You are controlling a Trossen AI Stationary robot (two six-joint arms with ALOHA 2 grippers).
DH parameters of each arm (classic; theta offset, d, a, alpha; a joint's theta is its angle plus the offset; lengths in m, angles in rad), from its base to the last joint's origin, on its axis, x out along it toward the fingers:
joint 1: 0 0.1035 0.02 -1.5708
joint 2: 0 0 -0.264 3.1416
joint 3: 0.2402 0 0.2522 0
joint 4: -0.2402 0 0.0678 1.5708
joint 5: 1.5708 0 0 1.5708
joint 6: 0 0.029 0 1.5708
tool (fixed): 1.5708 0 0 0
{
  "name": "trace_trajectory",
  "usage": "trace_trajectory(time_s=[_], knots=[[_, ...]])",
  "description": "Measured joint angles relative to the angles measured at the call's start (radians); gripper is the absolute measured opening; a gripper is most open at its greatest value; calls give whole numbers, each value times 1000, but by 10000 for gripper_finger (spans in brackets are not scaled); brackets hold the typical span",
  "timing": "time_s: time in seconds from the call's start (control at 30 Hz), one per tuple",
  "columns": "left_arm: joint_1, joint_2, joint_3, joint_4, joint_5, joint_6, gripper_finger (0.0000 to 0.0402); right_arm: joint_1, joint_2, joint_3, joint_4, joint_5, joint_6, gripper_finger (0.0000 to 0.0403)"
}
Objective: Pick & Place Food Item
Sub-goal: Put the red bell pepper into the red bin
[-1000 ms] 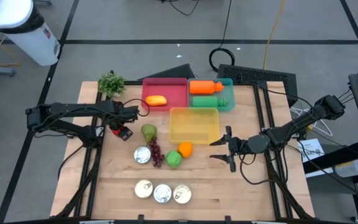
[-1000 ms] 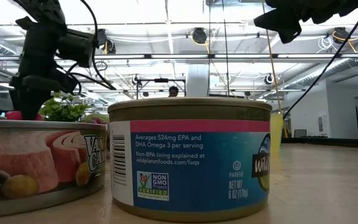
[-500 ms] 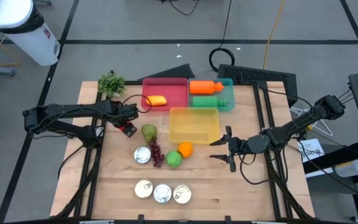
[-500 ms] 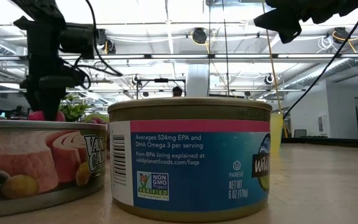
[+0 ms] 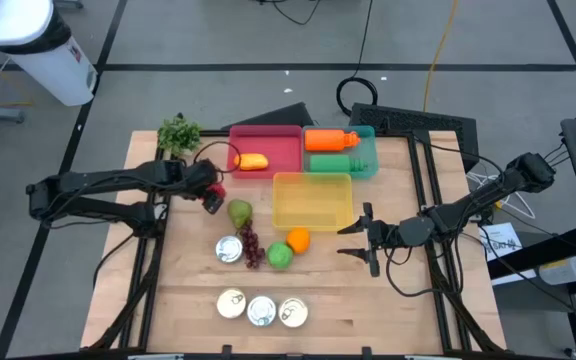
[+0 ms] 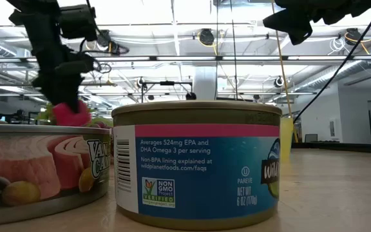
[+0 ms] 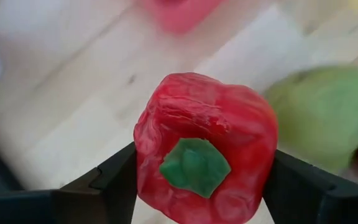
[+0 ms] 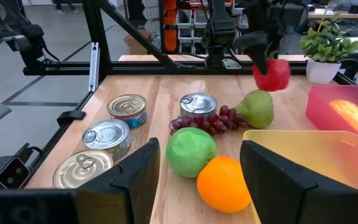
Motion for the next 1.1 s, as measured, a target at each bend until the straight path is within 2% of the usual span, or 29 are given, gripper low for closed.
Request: trace_trajectory(time_s=[0.13, 0.3, 0.47, 0.67, 0.9, 1.1], knots=[[0, -6, 0, 139, 0, 42, 264, 0, 0, 0, 4, 0, 0, 208], [2, -6, 0, 327, -3, 162, 292, 0, 0, 0, 7, 0, 0, 208], [22, -6, 0, 493, -87, 263, 288, 0, 0, 0, 7, 0, 0, 208], [91, 4, 0, 620, -107, 311, 272, 0, 0, 0, 7, 0, 0, 208], [160, 106, 2, 701, -113, 323, 295, 0, 0, 0, 7, 0, 0, 208], [214, 213, 1, 790, -275, 354, 278, 0, 0, 0, 7, 0, -5, 208]])
